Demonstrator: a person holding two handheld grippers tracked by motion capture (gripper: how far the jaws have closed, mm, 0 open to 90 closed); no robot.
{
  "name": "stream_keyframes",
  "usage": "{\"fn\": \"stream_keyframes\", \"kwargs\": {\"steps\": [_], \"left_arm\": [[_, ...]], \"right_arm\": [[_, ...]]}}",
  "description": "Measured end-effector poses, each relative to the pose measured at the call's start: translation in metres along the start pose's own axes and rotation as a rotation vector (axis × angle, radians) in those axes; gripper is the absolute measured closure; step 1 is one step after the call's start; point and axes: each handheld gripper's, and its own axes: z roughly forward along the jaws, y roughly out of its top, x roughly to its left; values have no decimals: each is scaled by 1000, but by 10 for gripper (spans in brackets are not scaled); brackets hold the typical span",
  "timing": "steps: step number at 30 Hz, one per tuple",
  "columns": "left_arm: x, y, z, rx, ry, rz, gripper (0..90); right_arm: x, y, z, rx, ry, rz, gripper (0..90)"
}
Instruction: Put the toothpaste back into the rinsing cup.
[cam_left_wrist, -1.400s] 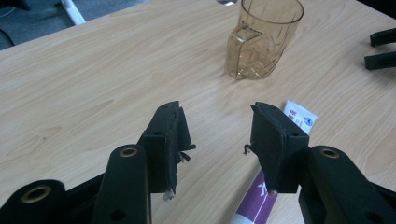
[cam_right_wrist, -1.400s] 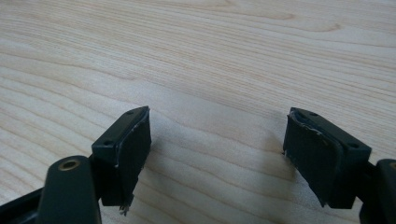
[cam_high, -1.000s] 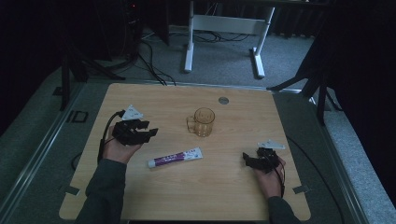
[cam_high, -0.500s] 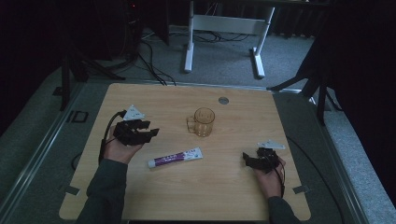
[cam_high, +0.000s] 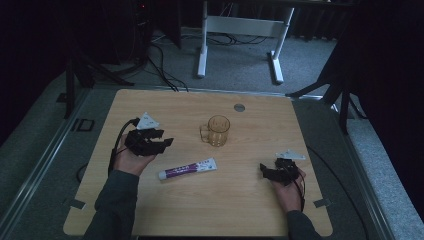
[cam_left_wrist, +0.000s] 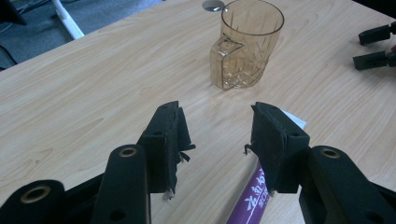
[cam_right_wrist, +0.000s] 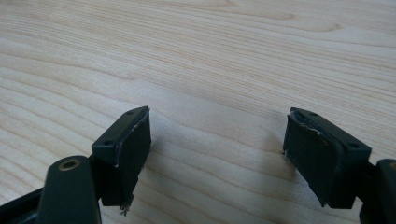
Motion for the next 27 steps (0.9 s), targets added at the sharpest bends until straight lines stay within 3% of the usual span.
{"fn": "stream_keyframes", "kwargs": {"steps": [27], "left_arm": [[-11, 11, 8, 59, -46, 70, 534]], "right_arm": [[0, 0, 0, 1, 0, 0, 231]]}}
